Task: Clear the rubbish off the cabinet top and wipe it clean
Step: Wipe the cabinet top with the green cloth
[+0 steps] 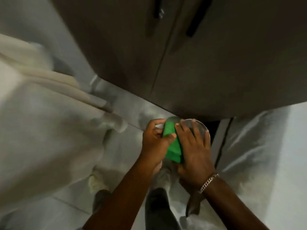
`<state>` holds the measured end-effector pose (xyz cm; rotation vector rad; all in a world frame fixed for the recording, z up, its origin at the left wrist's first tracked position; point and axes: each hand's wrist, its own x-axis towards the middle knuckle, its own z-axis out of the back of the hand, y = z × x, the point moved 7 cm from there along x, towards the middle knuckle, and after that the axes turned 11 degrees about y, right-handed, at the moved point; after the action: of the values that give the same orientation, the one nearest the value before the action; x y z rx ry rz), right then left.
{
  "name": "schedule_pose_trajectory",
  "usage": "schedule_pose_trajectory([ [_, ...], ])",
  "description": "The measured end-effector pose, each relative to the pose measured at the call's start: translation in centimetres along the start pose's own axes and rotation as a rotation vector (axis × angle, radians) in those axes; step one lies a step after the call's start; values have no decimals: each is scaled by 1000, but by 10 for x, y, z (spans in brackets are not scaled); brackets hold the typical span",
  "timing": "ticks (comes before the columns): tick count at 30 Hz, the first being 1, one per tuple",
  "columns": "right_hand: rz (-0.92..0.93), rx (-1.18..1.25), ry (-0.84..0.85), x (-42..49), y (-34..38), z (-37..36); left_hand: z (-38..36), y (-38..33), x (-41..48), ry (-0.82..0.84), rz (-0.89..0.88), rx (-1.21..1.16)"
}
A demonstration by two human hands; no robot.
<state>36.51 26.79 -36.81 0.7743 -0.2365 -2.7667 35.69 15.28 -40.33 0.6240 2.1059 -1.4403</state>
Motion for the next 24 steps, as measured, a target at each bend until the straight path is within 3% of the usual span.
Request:
schedule_pose_trajectory([
  [3,-43,225,17,20,-83,-56,-22,88,69,32,191,-78],
  [4,-68,292,27,25,-106,-73,-19,120,91,-13,243,-23],
  [6,-158,382,-47,32,-150,-97,-7,173,126,-103,333,322],
  [8,-265,523,-179,32,-185,-116,-11,214,145,-42,381,539],
  [10,-370,794,-207,31,-205,-139,-20,234,156,27,372,582],
  [12,-411,1085,-221,28,-211,-148,-20,237,163,-5,335,587],
  [16,-344,1445,-235,17,-187,-110,-11,183,137,-91,284,653],
  [19,-273,1754,-194,0,-150,-56,1,108,86,-75,220,567],
  [24,-16,1646,-193,-44,-73,90,29,-42,-19,-241,55,596],
])
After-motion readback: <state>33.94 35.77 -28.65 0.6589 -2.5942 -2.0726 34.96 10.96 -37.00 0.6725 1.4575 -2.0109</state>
